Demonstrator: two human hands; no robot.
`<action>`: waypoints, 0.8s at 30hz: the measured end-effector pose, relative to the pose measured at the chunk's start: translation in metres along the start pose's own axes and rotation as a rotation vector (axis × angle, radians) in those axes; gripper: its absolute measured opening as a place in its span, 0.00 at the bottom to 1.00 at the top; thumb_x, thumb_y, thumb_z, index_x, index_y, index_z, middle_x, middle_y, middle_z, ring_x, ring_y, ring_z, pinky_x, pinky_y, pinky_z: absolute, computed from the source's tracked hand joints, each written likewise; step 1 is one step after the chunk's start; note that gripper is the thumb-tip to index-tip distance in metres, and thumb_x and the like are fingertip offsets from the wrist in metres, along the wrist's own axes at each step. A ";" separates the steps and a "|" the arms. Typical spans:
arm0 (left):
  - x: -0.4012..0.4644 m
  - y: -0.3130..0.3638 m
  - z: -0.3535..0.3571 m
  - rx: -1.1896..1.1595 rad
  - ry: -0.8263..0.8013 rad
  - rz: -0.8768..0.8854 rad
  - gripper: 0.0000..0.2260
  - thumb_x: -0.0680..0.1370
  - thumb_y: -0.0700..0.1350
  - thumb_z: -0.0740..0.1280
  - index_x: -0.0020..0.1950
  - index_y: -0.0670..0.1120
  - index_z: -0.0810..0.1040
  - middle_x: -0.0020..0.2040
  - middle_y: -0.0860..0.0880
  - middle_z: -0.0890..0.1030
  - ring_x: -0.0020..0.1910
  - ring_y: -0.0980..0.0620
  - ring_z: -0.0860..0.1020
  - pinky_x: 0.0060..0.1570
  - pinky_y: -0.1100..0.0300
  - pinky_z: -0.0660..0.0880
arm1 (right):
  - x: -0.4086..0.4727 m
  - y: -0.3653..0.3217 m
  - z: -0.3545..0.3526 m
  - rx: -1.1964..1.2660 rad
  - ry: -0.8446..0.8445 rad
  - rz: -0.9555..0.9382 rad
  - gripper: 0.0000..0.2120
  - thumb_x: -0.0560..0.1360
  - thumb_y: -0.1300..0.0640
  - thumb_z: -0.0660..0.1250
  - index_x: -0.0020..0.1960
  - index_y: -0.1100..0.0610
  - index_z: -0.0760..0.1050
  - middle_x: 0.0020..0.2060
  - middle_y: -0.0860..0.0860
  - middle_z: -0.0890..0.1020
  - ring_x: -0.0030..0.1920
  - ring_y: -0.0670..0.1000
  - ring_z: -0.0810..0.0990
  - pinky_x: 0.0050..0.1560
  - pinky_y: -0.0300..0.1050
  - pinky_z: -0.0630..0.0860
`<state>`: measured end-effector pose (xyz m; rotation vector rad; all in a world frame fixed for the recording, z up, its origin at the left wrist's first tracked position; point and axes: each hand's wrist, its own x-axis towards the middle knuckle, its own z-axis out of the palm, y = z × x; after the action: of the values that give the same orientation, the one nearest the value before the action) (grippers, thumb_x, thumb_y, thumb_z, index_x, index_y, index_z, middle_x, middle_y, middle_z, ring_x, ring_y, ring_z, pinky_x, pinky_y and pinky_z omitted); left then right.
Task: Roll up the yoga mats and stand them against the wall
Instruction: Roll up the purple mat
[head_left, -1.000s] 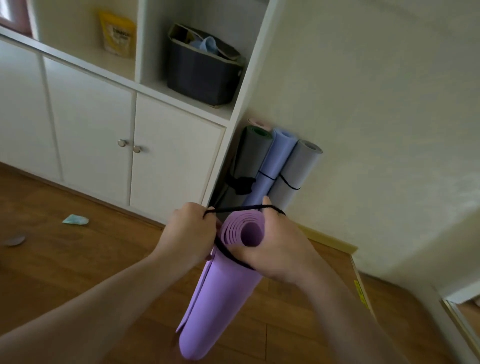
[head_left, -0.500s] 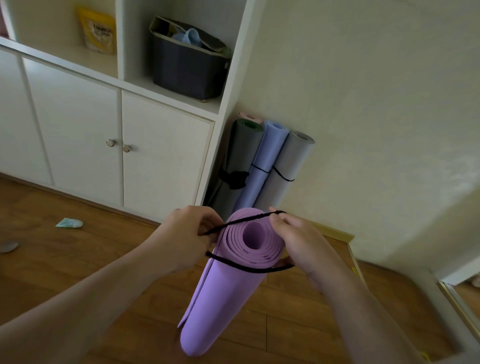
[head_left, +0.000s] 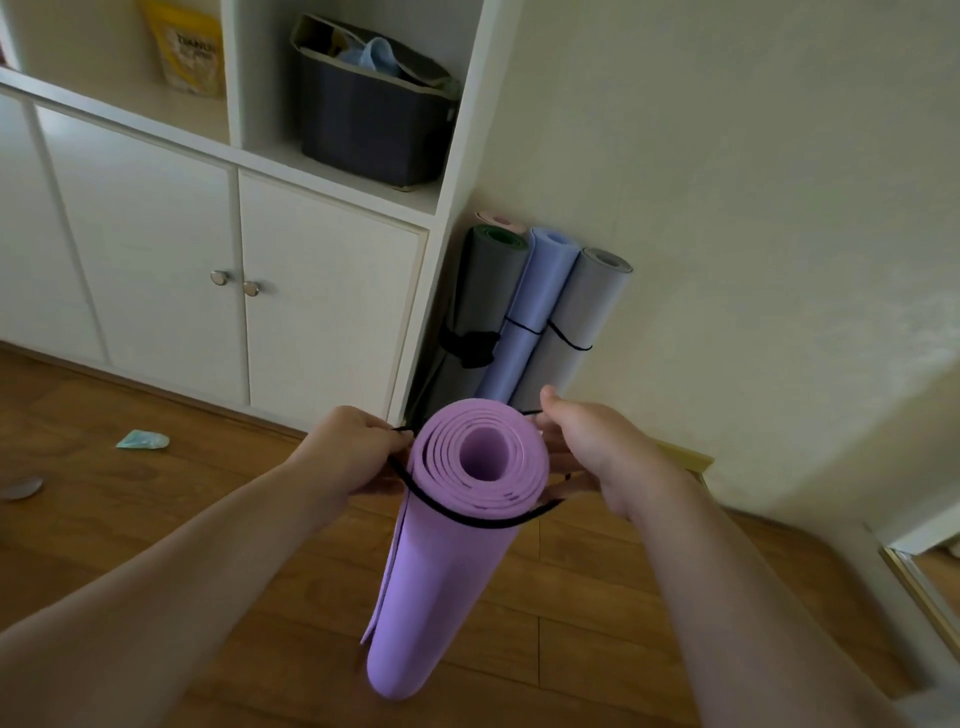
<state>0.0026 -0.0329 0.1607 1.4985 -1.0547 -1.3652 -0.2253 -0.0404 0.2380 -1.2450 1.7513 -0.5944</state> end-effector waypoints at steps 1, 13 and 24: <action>0.004 -0.003 -0.002 0.003 -0.042 -0.010 0.07 0.81 0.38 0.70 0.49 0.35 0.86 0.46 0.35 0.86 0.41 0.43 0.83 0.42 0.53 0.83 | 0.003 0.002 0.001 0.006 -0.029 0.034 0.27 0.88 0.39 0.54 0.50 0.54 0.86 0.42 0.51 0.90 0.44 0.51 0.89 0.42 0.50 0.84; 0.026 -0.089 0.017 0.690 -0.104 0.085 0.08 0.86 0.43 0.61 0.52 0.44 0.78 0.40 0.44 0.85 0.34 0.48 0.84 0.32 0.57 0.83 | 0.047 0.110 0.057 -0.170 -0.062 0.033 0.22 0.82 0.66 0.51 0.55 0.58 0.84 0.42 0.55 0.87 0.31 0.52 0.81 0.29 0.47 0.75; 0.045 -0.122 0.046 0.952 -0.153 0.219 0.07 0.81 0.36 0.66 0.58 0.44 0.76 0.43 0.51 0.81 0.39 0.53 0.78 0.30 0.66 0.68 | 0.063 0.164 0.072 -0.585 0.054 -0.114 0.12 0.74 0.67 0.58 0.41 0.57 0.78 0.35 0.50 0.81 0.33 0.55 0.83 0.30 0.54 0.84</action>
<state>-0.0347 -0.0406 0.0277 1.8440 -2.0786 -0.8388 -0.2513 -0.0281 0.0507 -1.7458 1.9839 -0.1731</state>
